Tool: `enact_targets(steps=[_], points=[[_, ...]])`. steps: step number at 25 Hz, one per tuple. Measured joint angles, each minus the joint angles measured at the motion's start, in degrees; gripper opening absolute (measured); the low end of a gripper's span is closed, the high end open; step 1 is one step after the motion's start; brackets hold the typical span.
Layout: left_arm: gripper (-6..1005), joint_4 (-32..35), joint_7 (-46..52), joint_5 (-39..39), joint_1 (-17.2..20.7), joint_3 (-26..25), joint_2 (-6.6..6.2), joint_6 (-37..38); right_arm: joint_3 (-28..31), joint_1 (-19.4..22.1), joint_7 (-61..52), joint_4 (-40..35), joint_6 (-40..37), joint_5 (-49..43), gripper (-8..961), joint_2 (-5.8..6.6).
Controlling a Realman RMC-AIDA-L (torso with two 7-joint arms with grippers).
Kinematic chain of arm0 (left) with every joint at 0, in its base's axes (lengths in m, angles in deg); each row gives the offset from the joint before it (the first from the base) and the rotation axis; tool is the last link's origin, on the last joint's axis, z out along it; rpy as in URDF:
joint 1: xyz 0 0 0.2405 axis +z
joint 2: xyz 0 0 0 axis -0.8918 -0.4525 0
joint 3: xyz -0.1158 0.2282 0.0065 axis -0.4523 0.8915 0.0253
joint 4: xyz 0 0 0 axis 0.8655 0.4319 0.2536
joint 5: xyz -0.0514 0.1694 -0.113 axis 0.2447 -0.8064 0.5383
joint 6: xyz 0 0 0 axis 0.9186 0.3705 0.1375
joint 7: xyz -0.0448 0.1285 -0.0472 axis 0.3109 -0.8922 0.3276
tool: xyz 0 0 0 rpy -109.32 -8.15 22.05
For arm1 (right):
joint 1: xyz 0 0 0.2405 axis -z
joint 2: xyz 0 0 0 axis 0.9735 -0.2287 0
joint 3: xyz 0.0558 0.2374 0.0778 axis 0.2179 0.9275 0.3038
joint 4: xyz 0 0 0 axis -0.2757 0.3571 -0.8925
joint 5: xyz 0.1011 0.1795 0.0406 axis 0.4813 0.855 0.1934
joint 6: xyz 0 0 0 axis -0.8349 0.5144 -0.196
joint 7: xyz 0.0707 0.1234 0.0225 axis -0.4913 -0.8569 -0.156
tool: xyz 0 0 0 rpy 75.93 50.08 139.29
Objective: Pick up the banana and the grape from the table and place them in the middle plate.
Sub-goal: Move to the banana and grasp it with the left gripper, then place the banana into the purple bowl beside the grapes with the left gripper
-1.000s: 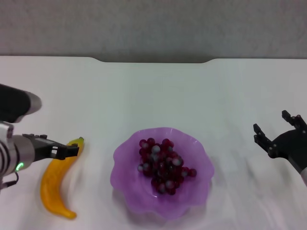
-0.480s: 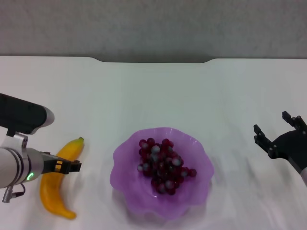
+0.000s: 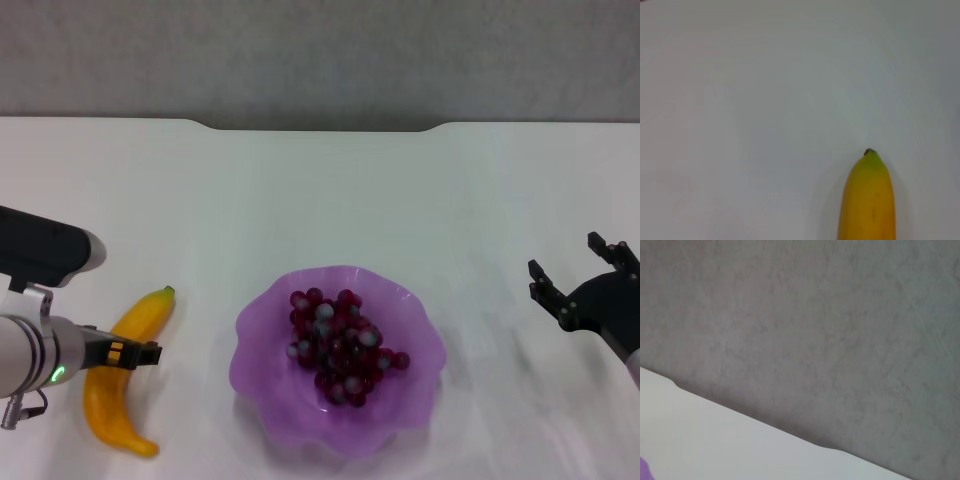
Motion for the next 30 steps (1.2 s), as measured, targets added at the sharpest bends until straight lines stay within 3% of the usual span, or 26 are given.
enact_targets(steps=[20,25,30], points=[[736,3.66,1.19,0.01,-1.96,-0.22,-0.22,-0.79,0.0,0.02,0.0,0.0,-0.21,0.13,825,0.0],[507,3.69,1.36,0.0,-2.01,-0.22,-0.22,-0.82,0.0,-0.01,0.06,0.0,-0.24,0.11,824,0.0],[491,3.56,1.4,0.01,-2.25,-0.21,-0.21,-0.95,0.0,-0.03,0.12,0.0,-0.18,0.13,824,0.0]])
